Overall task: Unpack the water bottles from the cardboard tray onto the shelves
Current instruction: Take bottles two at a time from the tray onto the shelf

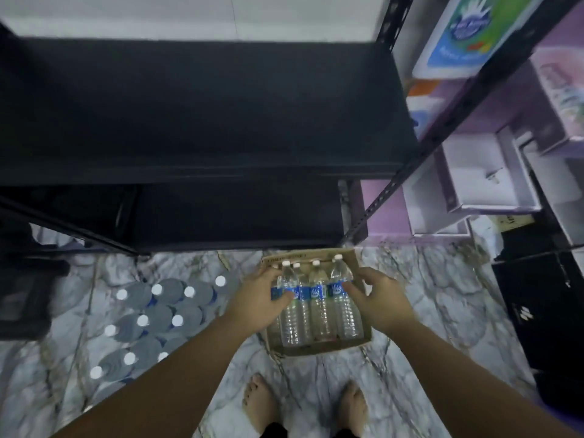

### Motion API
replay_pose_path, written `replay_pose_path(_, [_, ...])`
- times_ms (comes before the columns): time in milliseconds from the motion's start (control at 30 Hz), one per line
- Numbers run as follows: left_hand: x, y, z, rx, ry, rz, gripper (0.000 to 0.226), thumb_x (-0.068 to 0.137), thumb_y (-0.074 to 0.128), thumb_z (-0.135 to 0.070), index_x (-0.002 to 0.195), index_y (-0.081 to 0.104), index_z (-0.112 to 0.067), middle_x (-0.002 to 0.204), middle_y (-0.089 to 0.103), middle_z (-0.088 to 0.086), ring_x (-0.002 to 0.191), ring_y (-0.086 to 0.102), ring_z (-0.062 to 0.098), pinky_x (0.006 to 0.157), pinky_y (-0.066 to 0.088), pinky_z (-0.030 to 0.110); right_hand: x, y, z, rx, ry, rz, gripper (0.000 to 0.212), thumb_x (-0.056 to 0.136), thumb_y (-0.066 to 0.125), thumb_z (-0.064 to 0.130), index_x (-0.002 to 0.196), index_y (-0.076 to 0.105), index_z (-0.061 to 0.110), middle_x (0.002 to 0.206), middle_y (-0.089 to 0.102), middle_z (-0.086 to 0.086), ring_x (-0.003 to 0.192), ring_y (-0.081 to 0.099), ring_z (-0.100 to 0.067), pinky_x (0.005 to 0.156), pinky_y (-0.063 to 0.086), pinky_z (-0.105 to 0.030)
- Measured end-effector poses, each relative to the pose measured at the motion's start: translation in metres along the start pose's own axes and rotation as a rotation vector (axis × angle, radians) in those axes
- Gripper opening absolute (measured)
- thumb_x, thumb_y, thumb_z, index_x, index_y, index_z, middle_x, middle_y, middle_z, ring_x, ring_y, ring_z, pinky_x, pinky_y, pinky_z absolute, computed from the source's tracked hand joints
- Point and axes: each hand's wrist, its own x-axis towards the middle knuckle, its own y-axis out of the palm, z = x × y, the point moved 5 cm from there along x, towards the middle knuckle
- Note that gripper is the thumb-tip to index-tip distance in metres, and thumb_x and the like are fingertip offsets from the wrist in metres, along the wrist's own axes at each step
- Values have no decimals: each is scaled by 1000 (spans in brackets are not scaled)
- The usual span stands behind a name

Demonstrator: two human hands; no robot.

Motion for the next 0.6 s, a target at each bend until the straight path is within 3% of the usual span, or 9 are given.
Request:
replay_pose_path(67, [26,37,30,-57,-56,17,56,94,68,-53,141,56,-25,138,61,-1,118,61,19,95,51,33,23,37,-37,13,109,14,39,95,66,48,127,70,26,117,75,-1,109,69,-25,91,54,-36])
replay_pose_path(167, [64,94,72,-164,-159,37,54,92,69,-55,135,58,-24,121,66,-7,99,65,9,73,48,22,61,87,-91,-27,234,36,46,97,61,54,130,66,22,116,74,-8,110,67,-32,81,47,-32])
replay_pose_path(267, [109,148,110,-238,-261,8,59,84,71,-63,125,58,-23,110,70,-5,93,69,17,65,48,26,109,132,-140,-58,276,31,53,95,63,55,132,62,16,116,73,-13,111,66,-37,78,44,-33])
replay_pose_path(367, [154,200,147,-294,-332,-17,84,66,66,-77,129,54,-22,113,70,1,98,71,25,82,60,41,156,176,-183,-49,311,34,63,89,69,59,134,57,17,117,71,-11,111,65,-36,80,49,-35])
replay_pose_path(433, [177,225,164,-255,-357,-42,91,72,77,-67,141,48,-17,129,64,7,113,66,30,96,57,48,180,204,-209,-62,332,45,76,83,71,66,140,52,18,123,67,-11,115,63,-35,91,55,-42])
replay_pose_path(533, [202,265,186,-201,-418,32,121,75,88,-52,161,14,-11,151,36,20,137,46,39,109,47,51,205,242,-244,-92,382,49,97,75,75,72,146,43,14,135,58,-14,123,57,-37,103,52,-50])
replay_pose_path(600, [211,291,200,-255,-492,109,136,75,89,-51,164,-6,-11,162,18,22,146,36,40,116,42,48,215,263,-259,-121,419,25,115,71,78,73,153,33,6,148,46,-20,135,48,-40,113,44,-49])
